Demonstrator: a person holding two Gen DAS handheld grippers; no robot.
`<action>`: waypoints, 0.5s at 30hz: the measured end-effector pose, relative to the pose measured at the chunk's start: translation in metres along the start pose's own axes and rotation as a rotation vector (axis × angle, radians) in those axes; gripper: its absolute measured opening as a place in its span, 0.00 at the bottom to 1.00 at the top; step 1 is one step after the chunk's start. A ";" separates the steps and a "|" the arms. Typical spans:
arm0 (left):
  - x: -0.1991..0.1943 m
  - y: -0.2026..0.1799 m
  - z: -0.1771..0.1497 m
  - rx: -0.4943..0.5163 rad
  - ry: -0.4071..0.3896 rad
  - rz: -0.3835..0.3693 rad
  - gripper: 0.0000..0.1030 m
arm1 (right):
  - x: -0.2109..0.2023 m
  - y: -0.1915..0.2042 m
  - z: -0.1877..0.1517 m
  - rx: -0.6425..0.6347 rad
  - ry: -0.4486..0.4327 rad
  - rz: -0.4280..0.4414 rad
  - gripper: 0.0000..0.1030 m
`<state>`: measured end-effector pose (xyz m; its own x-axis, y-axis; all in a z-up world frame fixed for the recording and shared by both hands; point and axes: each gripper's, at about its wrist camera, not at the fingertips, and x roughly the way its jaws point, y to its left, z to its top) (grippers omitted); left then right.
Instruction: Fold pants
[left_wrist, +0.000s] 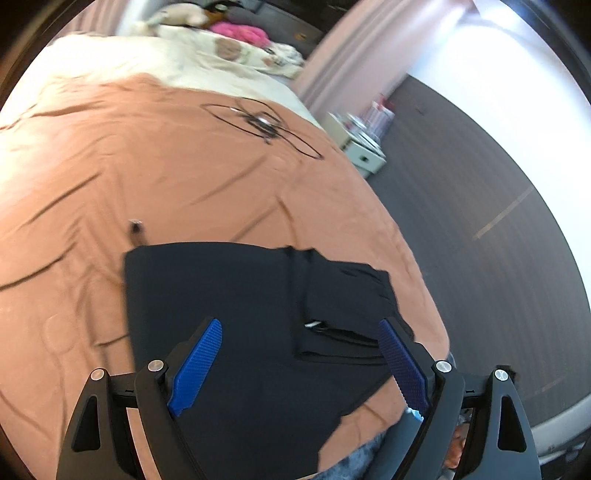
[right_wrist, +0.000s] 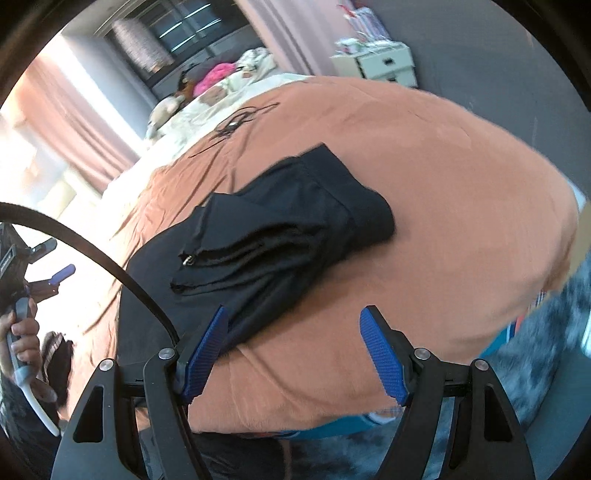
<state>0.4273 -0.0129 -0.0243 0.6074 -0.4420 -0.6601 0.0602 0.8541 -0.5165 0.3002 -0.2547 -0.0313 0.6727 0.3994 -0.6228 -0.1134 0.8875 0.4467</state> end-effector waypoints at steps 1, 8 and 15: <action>-0.004 0.007 -0.003 -0.016 -0.008 0.010 0.85 | 0.002 0.008 0.003 -0.029 0.001 -0.001 0.72; -0.024 0.060 -0.039 -0.148 -0.052 0.107 0.85 | 0.029 0.039 0.025 -0.206 0.036 -0.001 0.72; -0.027 0.100 -0.066 -0.246 -0.076 0.169 0.85 | 0.069 0.075 0.039 -0.366 0.078 -0.013 0.72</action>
<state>0.3643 0.0666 -0.0947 0.6506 -0.2697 -0.7099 -0.2346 0.8177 -0.5257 0.3665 -0.1695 -0.0151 0.6199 0.3910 -0.6803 -0.3684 0.9105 0.1875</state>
